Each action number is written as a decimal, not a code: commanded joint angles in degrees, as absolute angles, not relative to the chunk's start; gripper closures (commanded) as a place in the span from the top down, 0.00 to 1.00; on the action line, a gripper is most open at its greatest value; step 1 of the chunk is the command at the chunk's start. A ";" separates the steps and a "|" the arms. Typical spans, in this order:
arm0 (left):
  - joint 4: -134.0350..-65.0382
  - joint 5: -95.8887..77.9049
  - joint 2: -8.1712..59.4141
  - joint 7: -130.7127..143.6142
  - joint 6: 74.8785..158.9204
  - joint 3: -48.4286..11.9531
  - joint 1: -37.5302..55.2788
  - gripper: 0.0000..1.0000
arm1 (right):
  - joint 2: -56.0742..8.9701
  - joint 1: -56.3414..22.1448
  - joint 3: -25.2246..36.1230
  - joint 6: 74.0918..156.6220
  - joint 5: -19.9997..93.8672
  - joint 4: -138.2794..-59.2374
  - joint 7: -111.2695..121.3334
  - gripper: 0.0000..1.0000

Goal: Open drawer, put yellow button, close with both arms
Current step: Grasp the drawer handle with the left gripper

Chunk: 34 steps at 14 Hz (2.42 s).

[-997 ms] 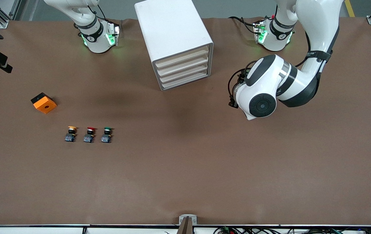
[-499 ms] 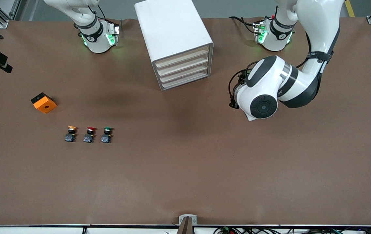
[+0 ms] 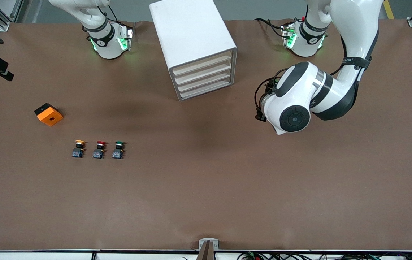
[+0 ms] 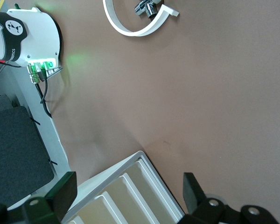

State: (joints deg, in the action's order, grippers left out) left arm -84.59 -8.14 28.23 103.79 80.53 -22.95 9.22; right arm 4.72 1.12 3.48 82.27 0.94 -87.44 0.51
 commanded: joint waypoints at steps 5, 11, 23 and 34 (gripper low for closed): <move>-83.67 -8.44 28.12 104.59 79.37 -22.85 9.14 1.00 | 5.63 1.85 3.08 81.83 1.32 -87.54 0.35 1.00; -83.67 -10.19 28.48 105.64 79.28 -22.94 10.02 1.00 | 5.63 1.85 3.08 81.83 1.32 -87.54 0.35 1.00; -83.67 -17.75 31.46 120.83 77.17 -23.12 11.51 1.00 | 5.63 1.85 3.08 81.83 1.32 -87.63 0.35 1.00; -82.79 -25.48 34.63 126.21 76.99 -22.85 10.90 1.00 | 5.19 2.20 3.43 81.74 1.32 -87.19 0.35 1.00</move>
